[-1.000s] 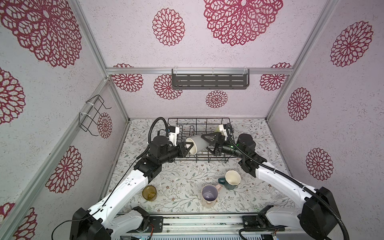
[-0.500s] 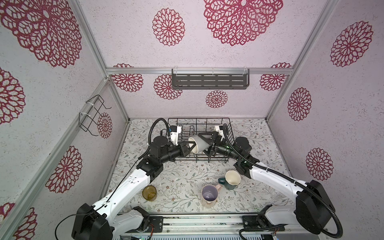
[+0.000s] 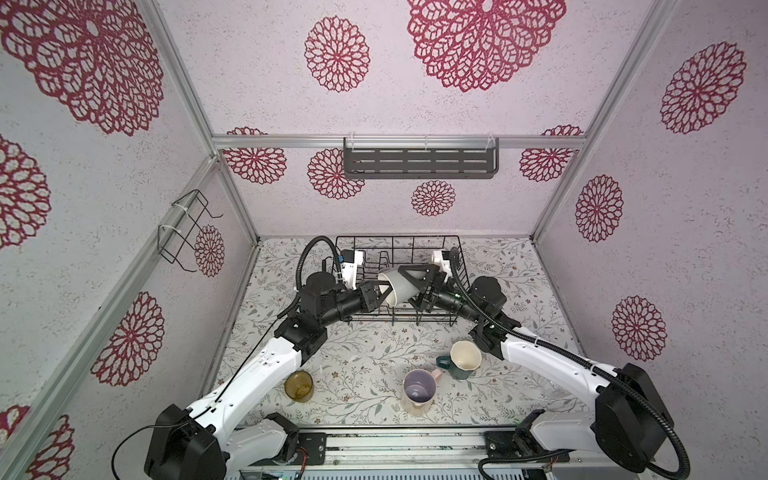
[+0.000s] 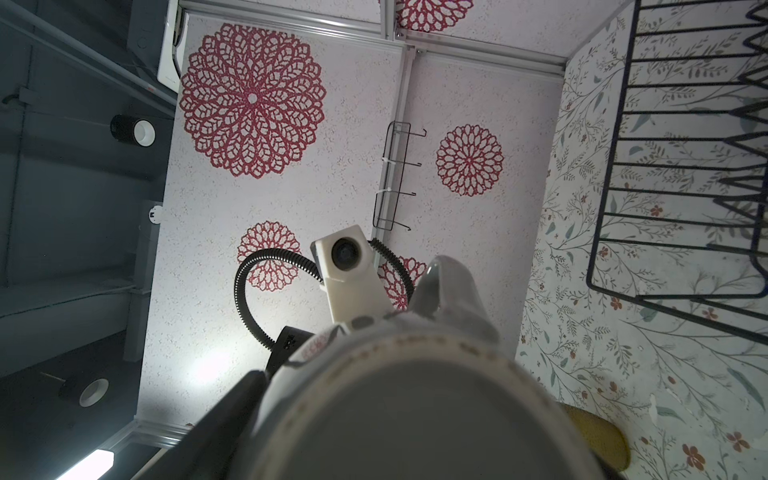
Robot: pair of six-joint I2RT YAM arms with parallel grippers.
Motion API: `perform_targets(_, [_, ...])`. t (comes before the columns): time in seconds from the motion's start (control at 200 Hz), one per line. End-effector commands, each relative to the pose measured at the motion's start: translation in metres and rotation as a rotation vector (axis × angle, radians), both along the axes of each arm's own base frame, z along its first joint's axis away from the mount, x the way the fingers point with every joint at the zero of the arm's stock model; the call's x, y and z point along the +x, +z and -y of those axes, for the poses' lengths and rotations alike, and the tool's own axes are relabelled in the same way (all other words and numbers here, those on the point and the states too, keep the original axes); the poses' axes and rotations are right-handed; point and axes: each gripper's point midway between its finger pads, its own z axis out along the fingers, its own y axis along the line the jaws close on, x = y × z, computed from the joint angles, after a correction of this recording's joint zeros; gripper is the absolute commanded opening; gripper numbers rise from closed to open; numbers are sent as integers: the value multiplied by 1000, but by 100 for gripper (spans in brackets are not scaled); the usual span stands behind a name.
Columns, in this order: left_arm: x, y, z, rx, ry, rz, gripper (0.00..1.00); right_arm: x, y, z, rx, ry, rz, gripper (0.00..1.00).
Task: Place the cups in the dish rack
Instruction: 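Grasp the grey mug with the right gripper while the left gripper holds it, then carry the grey mug over the rack with the right gripper while the left withdraws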
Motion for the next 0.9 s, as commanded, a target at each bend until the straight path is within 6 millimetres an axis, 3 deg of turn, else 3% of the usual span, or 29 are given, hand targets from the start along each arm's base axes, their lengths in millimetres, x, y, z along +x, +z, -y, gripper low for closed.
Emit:
perform_targets(0.0, [2,1,0,-13,7,-16,22,-10,37,6,90,-6,155,72])
perform_targets(0.15, [4,-7,-3,1,30,-36,30,0,22,5,35,-46,152,70])
perform_targets(0.245, [4,-13,-7,23,48,-59,48,9,17,10,29,-88,163,69])
perform_targets(0.375, [4,-20,-15,57,89,-76,60,26,3,18,-28,-139,168,67])
perform_targets(0.581, [1,-32,-29,123,141,-98,66,60,-21,39,-169,-240,201,67])
perform_targets(0.896, [-5,-47,-53,205,227,-144,67,112,-59,75,-624,-447,400,67])
